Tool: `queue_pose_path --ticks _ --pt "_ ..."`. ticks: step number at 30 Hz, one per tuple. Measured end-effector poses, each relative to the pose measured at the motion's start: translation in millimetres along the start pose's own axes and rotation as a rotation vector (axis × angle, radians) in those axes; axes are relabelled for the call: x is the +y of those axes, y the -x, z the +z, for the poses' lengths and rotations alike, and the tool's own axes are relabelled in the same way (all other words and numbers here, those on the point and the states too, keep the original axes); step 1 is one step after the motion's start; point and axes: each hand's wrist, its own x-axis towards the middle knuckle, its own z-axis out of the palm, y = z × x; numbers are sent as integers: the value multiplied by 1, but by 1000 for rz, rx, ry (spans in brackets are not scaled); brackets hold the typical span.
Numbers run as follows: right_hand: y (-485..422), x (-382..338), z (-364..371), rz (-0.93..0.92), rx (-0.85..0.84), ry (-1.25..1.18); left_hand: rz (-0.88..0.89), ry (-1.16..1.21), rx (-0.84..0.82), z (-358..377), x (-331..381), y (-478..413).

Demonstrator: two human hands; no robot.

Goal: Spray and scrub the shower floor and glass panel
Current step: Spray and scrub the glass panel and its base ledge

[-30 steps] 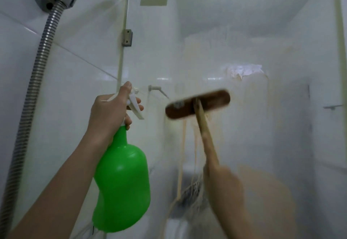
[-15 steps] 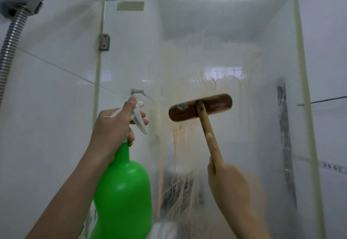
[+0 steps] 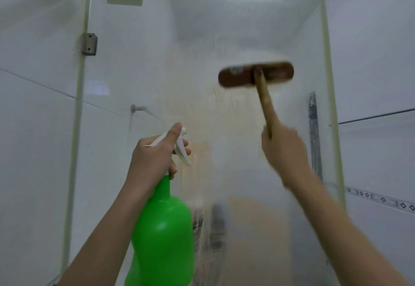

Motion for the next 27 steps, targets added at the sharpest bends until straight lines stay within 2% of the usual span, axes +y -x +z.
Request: queue_pose_path --ticks 3,5,8,12,14,16,19,20,22,25,27 --pt "-48 17 -18 -29 63 -82 -9 20 -19 11 -3 -2" --pt "6 30 -17 21 7 -144 -7 17 -24 16 -4 -3" --pt "89 35 -16 68 -140 -106 -10 22 -57 22 -6 0" --pt "-15 32 -28 -25 21 -91 -12 12 -74 29 -5 3" --pt "-55 27 -36 -53 33 -120 -14 30 -57 26 -6 6" --pt "-32 23 -25 -15 24 -93 -15 53 -30 20 -8 7" --pt "57 2 -5 9 -129 20 0 85 10 5 -10 7" --pt "51 -7 0 -11 -146 30 9 89 19 0 -9 5" --pt "-3 -24 9 -69 -17 89 26 78 35 -11 -7 1" --pt "-88 -53 1 -100 23 -7 40 61 70 -25 -9 -3" --pt "-79 -62 7 -93 -5 1 44 57 90 -34 -10 -6"
